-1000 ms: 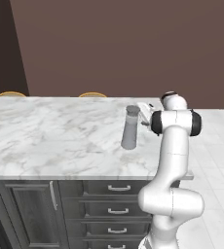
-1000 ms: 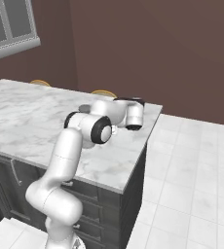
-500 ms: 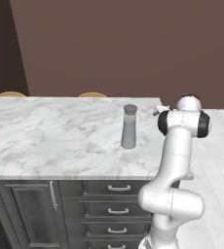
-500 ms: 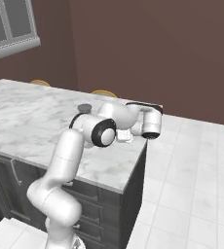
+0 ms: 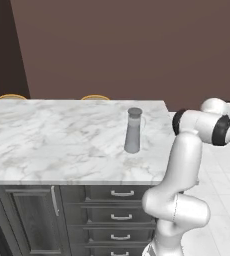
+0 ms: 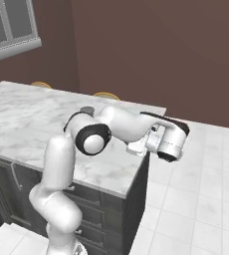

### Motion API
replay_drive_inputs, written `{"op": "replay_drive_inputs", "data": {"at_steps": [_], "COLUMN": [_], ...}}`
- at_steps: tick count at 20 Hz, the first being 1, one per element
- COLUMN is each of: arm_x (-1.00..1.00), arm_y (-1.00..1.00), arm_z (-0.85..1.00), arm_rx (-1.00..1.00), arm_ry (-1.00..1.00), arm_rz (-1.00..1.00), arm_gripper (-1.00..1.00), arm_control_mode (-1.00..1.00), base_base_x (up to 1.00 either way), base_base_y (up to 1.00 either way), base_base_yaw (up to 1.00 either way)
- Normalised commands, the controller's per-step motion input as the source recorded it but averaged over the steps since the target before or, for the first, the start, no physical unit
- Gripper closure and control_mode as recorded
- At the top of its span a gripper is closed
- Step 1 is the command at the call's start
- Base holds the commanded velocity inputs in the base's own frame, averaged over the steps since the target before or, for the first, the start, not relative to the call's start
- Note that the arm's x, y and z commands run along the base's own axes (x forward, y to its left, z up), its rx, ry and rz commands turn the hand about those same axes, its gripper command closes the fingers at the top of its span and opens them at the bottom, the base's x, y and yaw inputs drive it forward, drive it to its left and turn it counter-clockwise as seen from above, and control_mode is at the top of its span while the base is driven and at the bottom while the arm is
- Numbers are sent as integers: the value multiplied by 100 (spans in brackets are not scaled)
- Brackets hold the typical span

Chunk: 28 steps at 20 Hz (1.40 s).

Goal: Place the pitcher and cup on the dining counter for serving.

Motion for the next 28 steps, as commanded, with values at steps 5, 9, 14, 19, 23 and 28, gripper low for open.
{"op": "replay_drive_inputs", "data": {"at_steps": [5, 9, 14, 19, 23, 28], "arm_x": [-72, -45, -15, -1, -1, -1], "arm_y": [-20, -4, -2, -4, 0, 45], "arm_z": [49, 33, 15, 0, 0, 14], "arm_rx": [-17, -27, -41, -43, -37, -33], "arm_ry": [24, 40, 55, 70, 71, 56], "arm_rz": [-47, -48, -46, -49, -50, -40], "arm_gripper": [-100, -100, -100, -100, -100, -100], "arm_control_mode": [-100, -100, -100, -100, -100, -100], "base_base_x": [0, 0, 0, 0, 0, 0], "base_base_y": [0, 0, 0, 0, 0, 0], "base_base_yaw": [0, 0, 0, 0, 0, 0]}}
